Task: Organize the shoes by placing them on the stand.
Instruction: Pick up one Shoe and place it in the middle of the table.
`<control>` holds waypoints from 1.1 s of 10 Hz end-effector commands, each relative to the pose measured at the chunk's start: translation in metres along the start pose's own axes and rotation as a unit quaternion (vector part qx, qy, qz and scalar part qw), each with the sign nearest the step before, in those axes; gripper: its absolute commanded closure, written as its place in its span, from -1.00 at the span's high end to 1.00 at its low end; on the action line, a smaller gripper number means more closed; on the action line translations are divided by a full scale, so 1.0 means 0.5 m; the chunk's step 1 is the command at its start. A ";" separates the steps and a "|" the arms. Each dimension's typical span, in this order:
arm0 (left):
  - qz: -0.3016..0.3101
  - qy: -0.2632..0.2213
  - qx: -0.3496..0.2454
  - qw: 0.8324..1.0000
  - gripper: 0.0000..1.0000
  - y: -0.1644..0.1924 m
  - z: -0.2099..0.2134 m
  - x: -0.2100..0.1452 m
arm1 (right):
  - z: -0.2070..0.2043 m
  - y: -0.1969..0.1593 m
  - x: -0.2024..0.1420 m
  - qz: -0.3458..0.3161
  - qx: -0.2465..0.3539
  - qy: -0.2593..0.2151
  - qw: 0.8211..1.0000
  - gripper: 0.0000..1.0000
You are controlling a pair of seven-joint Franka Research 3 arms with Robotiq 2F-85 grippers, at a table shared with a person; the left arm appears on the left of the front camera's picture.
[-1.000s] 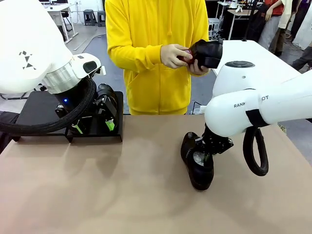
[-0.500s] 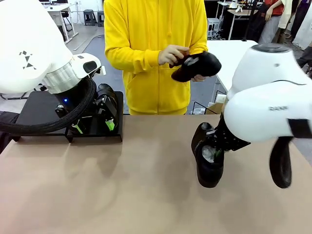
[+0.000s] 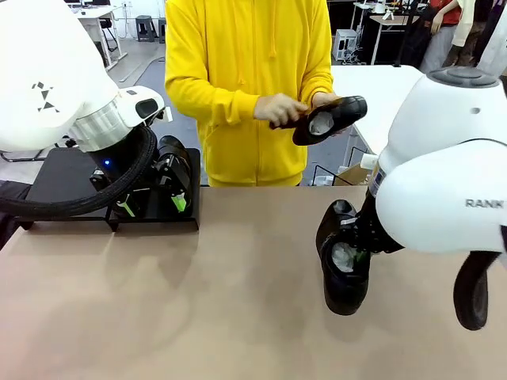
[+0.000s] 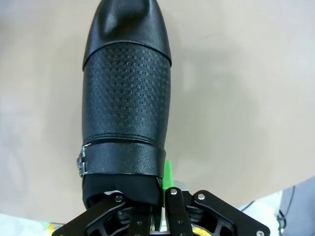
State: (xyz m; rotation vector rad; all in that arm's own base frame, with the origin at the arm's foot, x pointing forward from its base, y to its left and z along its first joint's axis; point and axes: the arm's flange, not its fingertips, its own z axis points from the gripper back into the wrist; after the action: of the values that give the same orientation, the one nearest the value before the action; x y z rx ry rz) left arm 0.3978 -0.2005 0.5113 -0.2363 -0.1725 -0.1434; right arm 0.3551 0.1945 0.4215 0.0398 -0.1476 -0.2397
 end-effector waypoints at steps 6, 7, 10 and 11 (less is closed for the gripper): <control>0.029 -0.040 0.043 0.998 1.00 0.090 0.108 -0.021 | 0.026 0.298 -0.161 0.115 0.064 -0.036 0.991 -1.00; 0.029 -0.040 0.043 0.998 1.00 0.090 0.108 -0.021 | 0.012 0.344 -0.182 0.129 0.076 -0.024 0.988 -1.00; 0.029 -0.040 0.043 0.998 1.00 0.090 0.108 -0.021 | -0.060 0.447 -0.206 0.112 0.069 -0.029 0.991 -1.00; 0.029 -0.040 0.043 0.998 1.00 0.090 0.108 -0.021 | -0.095 0.477 -0.197 0.093 0.071 -0.021 0.993 -1.00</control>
State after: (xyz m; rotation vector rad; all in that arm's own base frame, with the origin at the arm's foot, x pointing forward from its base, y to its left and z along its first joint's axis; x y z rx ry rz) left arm 0.3852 -0.1436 0.5479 -0.1605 -0.2411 -0.0751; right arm 0.3036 0.4211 0.3827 0.1594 -0.1799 0.0335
